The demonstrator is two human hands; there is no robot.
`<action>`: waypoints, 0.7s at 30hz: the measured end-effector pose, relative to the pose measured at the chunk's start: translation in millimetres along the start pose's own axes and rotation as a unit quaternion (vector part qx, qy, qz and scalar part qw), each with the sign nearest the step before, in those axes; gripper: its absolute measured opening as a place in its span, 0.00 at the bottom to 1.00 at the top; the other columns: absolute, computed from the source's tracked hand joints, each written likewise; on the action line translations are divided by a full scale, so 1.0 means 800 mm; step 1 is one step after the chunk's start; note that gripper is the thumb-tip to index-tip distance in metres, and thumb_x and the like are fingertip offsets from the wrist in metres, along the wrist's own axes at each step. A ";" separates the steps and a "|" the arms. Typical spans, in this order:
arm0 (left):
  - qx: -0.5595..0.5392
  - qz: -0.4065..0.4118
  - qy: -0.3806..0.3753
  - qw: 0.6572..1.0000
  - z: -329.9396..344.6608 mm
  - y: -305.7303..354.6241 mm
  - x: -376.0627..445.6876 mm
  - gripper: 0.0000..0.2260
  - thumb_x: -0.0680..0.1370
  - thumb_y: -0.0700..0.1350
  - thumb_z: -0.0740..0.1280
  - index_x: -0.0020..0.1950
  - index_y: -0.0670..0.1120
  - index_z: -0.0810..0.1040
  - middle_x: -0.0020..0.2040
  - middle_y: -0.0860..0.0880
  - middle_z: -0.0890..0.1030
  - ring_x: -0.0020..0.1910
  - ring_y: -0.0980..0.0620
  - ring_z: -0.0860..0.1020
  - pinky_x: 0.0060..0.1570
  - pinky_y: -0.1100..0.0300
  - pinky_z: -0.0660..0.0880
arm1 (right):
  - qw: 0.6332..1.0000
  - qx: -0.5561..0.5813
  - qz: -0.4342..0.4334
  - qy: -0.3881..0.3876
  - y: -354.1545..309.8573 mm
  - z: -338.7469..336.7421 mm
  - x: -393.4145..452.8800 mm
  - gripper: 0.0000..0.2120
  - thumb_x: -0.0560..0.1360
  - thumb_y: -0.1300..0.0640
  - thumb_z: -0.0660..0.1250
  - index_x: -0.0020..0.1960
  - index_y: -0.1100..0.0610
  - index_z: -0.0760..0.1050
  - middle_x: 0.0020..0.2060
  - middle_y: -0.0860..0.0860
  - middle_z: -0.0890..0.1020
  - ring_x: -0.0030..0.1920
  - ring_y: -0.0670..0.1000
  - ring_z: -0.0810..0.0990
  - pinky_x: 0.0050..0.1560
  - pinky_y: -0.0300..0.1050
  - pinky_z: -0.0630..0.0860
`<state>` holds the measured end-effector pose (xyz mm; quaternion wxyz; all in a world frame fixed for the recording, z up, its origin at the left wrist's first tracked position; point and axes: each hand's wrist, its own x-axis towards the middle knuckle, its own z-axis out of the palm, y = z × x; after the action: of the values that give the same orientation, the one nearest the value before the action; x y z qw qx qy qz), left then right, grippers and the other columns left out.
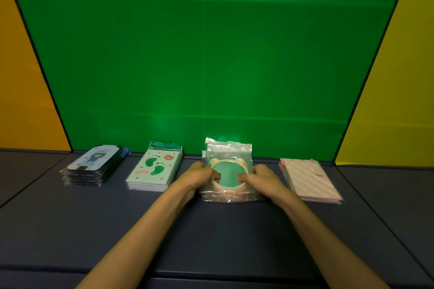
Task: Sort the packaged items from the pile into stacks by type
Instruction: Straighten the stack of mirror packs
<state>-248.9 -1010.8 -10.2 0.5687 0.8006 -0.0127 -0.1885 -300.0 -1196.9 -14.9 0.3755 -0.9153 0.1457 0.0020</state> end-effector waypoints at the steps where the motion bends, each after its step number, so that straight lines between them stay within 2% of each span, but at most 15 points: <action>1: -0.012 0.007 0.001 1.000 -0.002 -0.003 0.003 0.08 0.74 0.37 0.72 0.51 0.40 0.78 0.48 0.42 0.84 0.47 0.45 0.83 0.54 0.49 0.81 | 1.000 0.020 -0.006 0.008 0.001 0.002 0.002 0.10 0.71 0.47 0.71 0.46 0.52 0.78 0.47 0.49 0.83 0.49 0.50 0.82 0.49 0.48 0.78; 4: -0.015 0.066 0.018 0.998 -0.006 -0.009 0.009 0.12 0.74 0.40 0.74 0.56 0.43 0.78 0.52 0.46 0.84 0.49 0.47 0.83 0.55 0.46 0.80 | 0.995 0.086 -0.039 0.044 0.000 0.007 0.003 0.10 0.72 0.51 0.73 0.46 0.54 0.76 0.49 0.51 0.84 0.48 0.49 0.82 0.51 0.48 0.80; 7: -0.024 0.146 0.033 0.988 -0.010 -0.007 0.003 0.19 0.75 0.38 0.73 0.62 0.48 0.72 0.56 0.53 0.78 0.54 0.51 0.79 0.60 0.49 0.77 | 0.984 0.123 -0.084 0.098 -0.002 0.010 0.004 0.20 0.70 0.52 0.76 0.58 0.53 0.72 0.56 0.48 0.78 0.55 0.48 0.77 0.56 0.45 0.76; 9: -0.036 0.201 0.040 0.978 -0.011 -0.008 0.003 0.20 0.74 0.36 0.73 0.62 0.48 0.71 0.58 0.49 0.78 0.58 0.47 0.79 0.59 0.46 0.78 | 0.970 0.163 -0.116 0.137 -0.005 0.011 0.005 0.25 0.68 0.56 0.79 0.60 0.50 0.70 0.57 0.48 0.77 0.58 0.47 0.77 0.58 0.45 0.77; 11: -0.042 0.239 0.042 0.969 -0.012 -0.015 0.006 0.22 0.73 0.39 0.73 0.62 0.52 0.69 0.59 0.48 0.78 0.60 0.48 0.78 0.61 0.45 0.77 | 0.958 0.192 -0.141 0.158 -0.006 0.013 0.006 0.28 0.67 0.61 0.79 0.60 0.49 0.69 0.56 0.48 0.77 0.57 0.44 0.77 0.59 0.44 0.77; 14: -0.032 0.254 0.023 0.966 -0.012 -0.027 0.010 0.28 0.72 0.44 0.73 0.67 0.57 0.64 0.64 0.51 0.77 0.63 0.52 0.77 0.64 0.47 0.75 | 0.952 0.214 -0.153 0.154 -0.003 0.017 0.007 0.32 0.67 0.65 0.78 0.63 0.48 0.66 0.57 0.45 0.76 0.57 0.40 0.76 0.59 0.39 0.76; 16: -0.023 0.263 0.008 0.965 -0.011 -0.033 0.010 0.33 0.72 0.43 0.75 0.69 0.58 0.60 0.63 0.55 0.77 0.63 0.57 0.77 0.65 0.50 0.74 | 0.949 0.236 -0.154 0.145 0.004 0.021 0.007 0.34 0.68 0.64 0.77 0.65 0.47 0.64 0.59 0.43 0.75 0.59 0.39 0.75 0.61 0.39 0.74; 18: -0.042 0.259 -0.002 0.965 -0.006 -0.040 0.016 0.36 0.71 0.41 0.77 0.69 0.58 0.57 0.59 0.58 0.80 0.60 0.62 0.78 0.65 0.53 0.73 | 0.944 0.268 -0.150 0.122 0.008 0.024 0.005 0.35 0.70 0.64 0.76 0.68 0.46 0.61 0.61 0.42 0.75 0.61 0.38 0.74 0.61 0.38 0.73; 21: -0.054 0.250 -0.014 0.967 0.002 -0.041 0.015 0.37 0.72 0.41 0.76 0.71 0.56 0.55 0.51 0.65 0.82 0.56 0.68 0.78 0.62 0.60 0.72 | 0.947 0.269 -0.154 0.083 0.006 0.028 0.003 0.35 0.73 0.65 0.73 0.71 0.47 0.59 0.60 0.40 0.76 0.58 0.33 0.74 0.55 0.29 0.72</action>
<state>-244.4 -1003.8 -44.0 0.6398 0.7375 -0.2099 -0.0519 -296.3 -1185.6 -34.3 0.5901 -0.7884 0.0284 -0.1714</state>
